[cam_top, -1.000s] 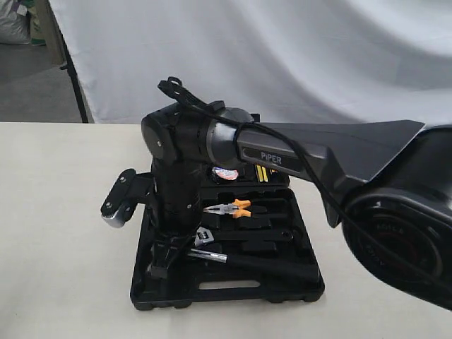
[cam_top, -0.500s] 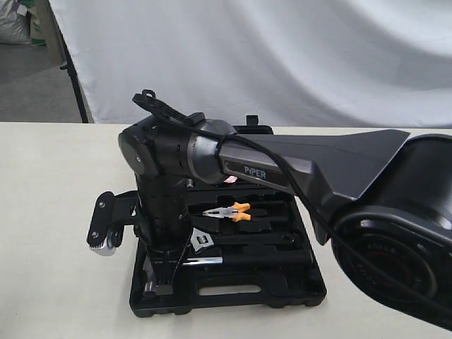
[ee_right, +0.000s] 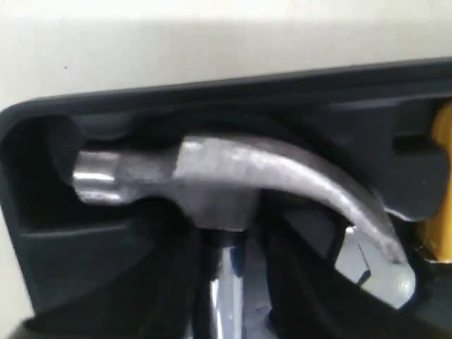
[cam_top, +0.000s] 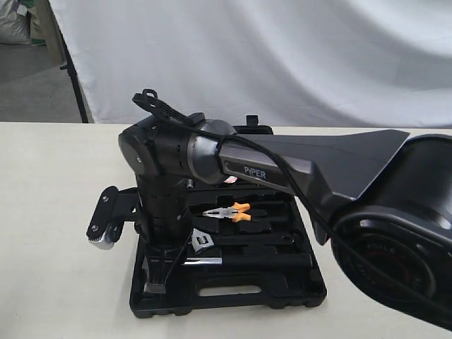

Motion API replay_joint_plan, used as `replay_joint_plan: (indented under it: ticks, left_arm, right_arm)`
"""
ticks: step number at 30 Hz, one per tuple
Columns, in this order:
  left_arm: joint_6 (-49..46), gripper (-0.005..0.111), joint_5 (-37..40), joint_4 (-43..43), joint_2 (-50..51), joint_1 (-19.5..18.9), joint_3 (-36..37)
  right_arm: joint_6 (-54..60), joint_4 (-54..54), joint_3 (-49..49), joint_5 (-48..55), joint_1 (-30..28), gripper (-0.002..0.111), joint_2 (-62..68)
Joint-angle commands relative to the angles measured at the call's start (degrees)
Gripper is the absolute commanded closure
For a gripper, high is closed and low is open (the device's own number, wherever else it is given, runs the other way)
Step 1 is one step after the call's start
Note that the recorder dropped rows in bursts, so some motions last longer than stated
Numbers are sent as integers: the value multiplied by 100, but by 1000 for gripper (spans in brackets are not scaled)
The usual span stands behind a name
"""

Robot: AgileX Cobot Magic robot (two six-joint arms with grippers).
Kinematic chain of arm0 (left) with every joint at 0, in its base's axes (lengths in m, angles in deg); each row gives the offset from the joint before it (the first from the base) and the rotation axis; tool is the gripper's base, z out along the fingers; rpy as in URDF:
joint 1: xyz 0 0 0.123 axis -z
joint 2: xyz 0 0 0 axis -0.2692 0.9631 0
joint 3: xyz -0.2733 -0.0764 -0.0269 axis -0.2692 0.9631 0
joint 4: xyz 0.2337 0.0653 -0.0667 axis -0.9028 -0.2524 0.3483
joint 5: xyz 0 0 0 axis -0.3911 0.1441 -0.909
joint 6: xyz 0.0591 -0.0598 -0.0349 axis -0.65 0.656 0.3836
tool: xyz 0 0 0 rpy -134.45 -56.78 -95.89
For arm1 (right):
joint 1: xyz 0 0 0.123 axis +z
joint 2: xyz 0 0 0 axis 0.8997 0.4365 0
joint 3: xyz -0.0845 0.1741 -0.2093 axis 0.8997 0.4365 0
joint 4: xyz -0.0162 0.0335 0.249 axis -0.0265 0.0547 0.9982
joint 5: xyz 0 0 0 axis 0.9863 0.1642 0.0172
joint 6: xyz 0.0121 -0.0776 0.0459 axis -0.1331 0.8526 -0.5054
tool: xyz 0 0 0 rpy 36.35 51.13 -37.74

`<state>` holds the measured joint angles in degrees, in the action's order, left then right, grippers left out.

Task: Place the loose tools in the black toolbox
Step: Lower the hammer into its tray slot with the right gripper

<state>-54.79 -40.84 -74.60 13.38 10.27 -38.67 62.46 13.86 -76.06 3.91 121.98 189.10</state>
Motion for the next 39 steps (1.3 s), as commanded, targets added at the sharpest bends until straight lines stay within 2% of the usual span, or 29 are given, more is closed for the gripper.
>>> replay_joint_plan:
  ticks: [1,4,14,20,28,30,36,39]
  left_arm:
    - [0,106,-4,43,-18,-10,9]
    - [0,106,-4,43,-18,-10,9]
    - [0,106,-4,43,-18,-10,9]
    - [0,106,-4,43,-18,-10,9]
    - [0,106,-4,43,-18,-10,9]
    - [0,106,-4,43,-18,-10,9]
    - [0,106,-4,43,-18,-10,9]
    - [0,106,-4,43,-18,-10,9]
  right_arm:
    - [-193,260,33,264,39,51,96]
    - [-202,206,33,307,39,45,96]
    - [-373,-200,33,307,39,46,-548]
    - [-373,-46,33,307,39,46,-766]
    - [-209,291,33,307,39,47,-405]
    - [-199,131,33,307,39,57,-371]
    - [-187,98,33,307,-118,109,-621]
    - [-160,260,33,307,-331,109,-772]
